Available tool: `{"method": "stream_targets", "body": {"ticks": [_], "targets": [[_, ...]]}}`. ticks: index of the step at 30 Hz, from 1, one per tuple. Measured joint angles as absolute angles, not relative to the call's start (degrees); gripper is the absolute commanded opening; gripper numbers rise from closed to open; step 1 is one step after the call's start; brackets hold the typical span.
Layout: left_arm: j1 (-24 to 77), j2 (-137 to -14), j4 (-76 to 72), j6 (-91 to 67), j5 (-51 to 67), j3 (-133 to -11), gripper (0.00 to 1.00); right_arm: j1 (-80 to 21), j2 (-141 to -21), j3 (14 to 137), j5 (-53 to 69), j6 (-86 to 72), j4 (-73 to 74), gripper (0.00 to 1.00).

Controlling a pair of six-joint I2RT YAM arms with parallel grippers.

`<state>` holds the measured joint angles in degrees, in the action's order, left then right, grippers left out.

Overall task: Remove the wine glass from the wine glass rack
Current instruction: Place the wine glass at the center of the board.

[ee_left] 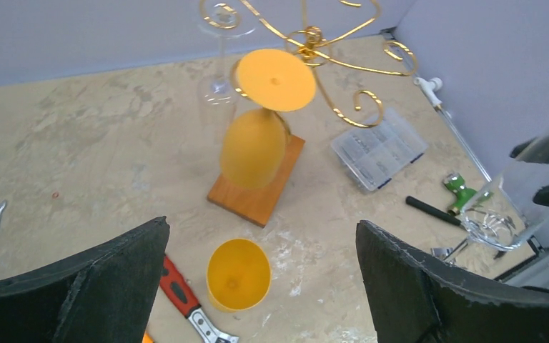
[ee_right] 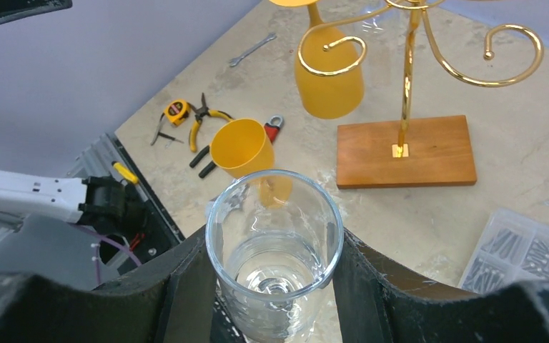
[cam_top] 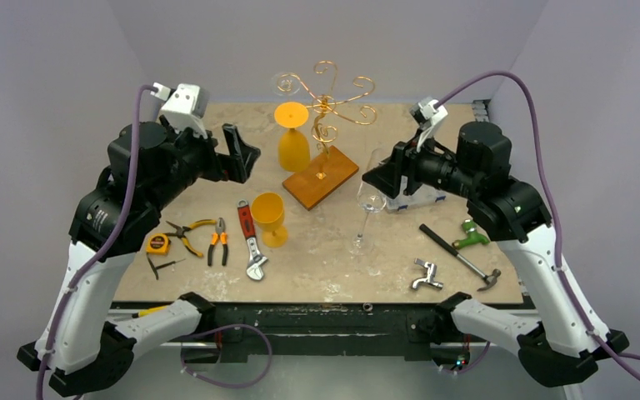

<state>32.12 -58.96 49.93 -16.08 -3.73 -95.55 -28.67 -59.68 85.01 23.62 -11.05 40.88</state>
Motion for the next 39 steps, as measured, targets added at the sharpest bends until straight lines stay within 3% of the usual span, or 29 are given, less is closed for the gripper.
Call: {"method": "stream_targets", "body": {"ticks": [19,30,39], "targets": [[23.2,-54.1,54.1,-20.5,-6.1,-88.0,1.00,-37.2,-57.2,68.6,-2.9,-8.0,26.1,0.00],[21.3,-52.4,54.7,-20.4,-6.3,-86.3,1.00,-44.6,-56.2,53.3,-22.4,-5.8,9.8,0.00],[20.2,-51.9,54.7,-20.4,-6.3,-85.0,1.00,-46.2,-57.3,44.2,-29.2,-4.0,-5.4,0.00]]}}
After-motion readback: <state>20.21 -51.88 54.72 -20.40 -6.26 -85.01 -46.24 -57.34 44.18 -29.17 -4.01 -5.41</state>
